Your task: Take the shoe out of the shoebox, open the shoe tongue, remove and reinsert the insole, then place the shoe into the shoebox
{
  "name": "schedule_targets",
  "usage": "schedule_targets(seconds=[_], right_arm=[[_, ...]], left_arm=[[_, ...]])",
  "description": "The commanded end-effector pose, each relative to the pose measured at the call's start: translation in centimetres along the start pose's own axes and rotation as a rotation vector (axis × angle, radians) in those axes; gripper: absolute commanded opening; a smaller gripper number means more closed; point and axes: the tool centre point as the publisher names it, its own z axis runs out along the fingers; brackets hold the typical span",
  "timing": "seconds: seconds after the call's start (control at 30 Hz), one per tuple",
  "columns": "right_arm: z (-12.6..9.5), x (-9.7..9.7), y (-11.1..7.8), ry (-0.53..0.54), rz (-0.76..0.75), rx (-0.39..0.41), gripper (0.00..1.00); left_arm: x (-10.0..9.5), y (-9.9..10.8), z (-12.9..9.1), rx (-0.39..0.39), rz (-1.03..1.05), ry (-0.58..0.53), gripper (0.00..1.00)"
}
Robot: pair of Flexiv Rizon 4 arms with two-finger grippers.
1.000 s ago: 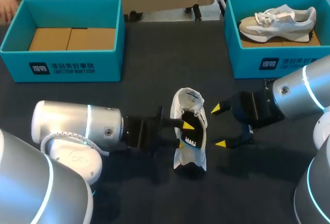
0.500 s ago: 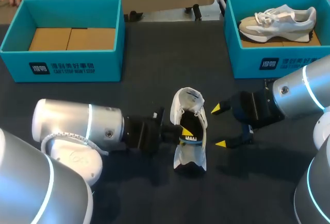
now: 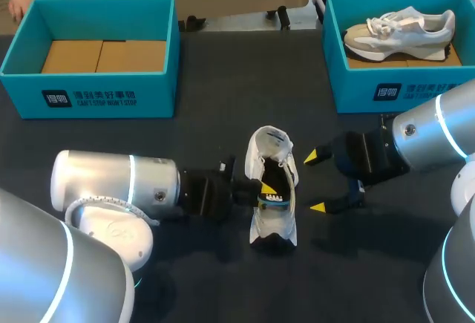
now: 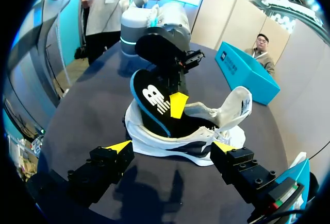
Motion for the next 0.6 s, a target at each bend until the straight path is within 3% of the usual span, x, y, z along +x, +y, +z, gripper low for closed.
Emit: schedule_targets(seconds=[0.03, 0.6], right_arm=[[0.0, 0.1, 0.0, -0.003, -0.001, 0.000, 1.00], [0.0, 0.1, 0.0, -0.003, -0.001, 0.000, 1.00]], left_arm=[[-0.2, -0.9, -0.1, 0.012, 0.001, -0.011, 0.33], [0.6, -2.8, -1.6, 0.035, -0.023, -0.006, 0.33]])
